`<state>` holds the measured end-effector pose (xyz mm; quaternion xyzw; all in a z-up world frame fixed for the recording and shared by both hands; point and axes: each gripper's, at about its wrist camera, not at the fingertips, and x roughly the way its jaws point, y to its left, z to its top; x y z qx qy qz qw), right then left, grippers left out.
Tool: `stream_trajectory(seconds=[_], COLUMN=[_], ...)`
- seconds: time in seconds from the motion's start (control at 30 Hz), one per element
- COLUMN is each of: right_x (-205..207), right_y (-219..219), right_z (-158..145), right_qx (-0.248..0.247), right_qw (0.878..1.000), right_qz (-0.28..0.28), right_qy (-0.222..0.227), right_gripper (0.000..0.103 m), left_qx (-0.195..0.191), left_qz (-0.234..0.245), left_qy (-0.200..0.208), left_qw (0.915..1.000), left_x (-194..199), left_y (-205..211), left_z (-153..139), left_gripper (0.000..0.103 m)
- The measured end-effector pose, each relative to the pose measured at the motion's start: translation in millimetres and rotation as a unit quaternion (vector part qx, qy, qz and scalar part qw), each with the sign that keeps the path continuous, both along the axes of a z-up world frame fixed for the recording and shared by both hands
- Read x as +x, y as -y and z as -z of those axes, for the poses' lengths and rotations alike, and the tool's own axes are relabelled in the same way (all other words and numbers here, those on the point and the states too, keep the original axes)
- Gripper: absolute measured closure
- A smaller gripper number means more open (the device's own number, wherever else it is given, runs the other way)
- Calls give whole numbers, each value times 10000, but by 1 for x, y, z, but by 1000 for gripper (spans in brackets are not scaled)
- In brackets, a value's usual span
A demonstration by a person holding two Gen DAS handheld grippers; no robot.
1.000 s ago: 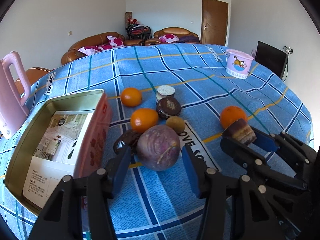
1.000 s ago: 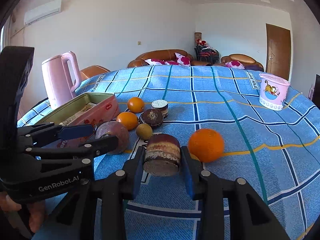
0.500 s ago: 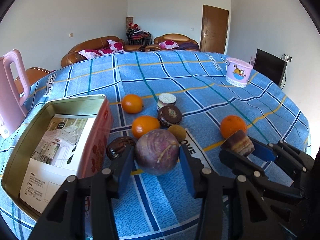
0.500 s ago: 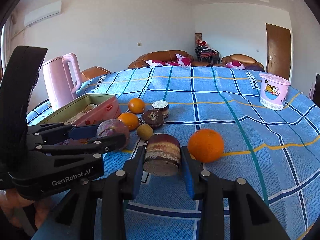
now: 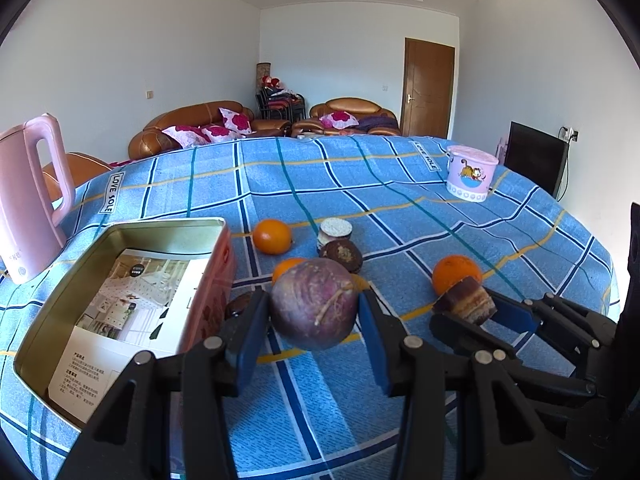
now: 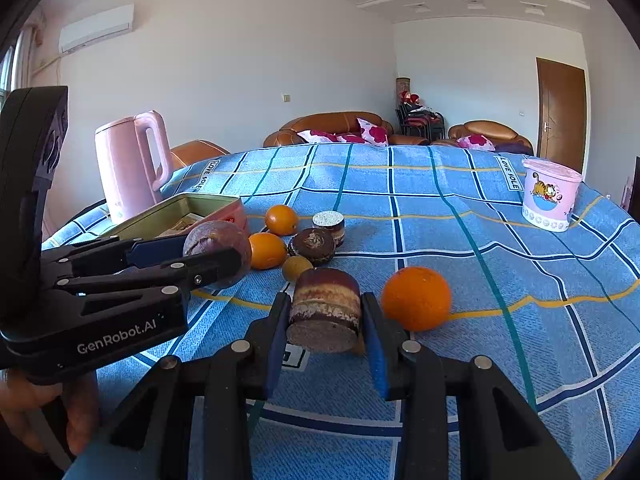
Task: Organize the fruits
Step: 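Close the left tool on the purple round fruit while the right tool holds the cake, then carry the purple fruit and the cake over the tin box with both tools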
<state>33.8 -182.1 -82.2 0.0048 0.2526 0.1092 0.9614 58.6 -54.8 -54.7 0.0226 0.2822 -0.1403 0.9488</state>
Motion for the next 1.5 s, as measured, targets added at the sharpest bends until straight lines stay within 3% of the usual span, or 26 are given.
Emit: stream_trajectory(seconds=[1.23, 1.5], right_x=[-20, -18], right_y=[-3, -9], right_z=[-3, -4], right_qx=[-76, -259], right_qw=[9975, 9978], right_qz=[-132, -235], right_qy=[686, 571], right_gripper=[66, 66], left_qx=[-90, -301], left_qz=[-153, -256], left_qy=[776, 751], left_qw=[9968, 9964], left_x=[-26, -31], left_y=[-5, -21], left_z=[-11, -15], left_gripper=[55, 55])
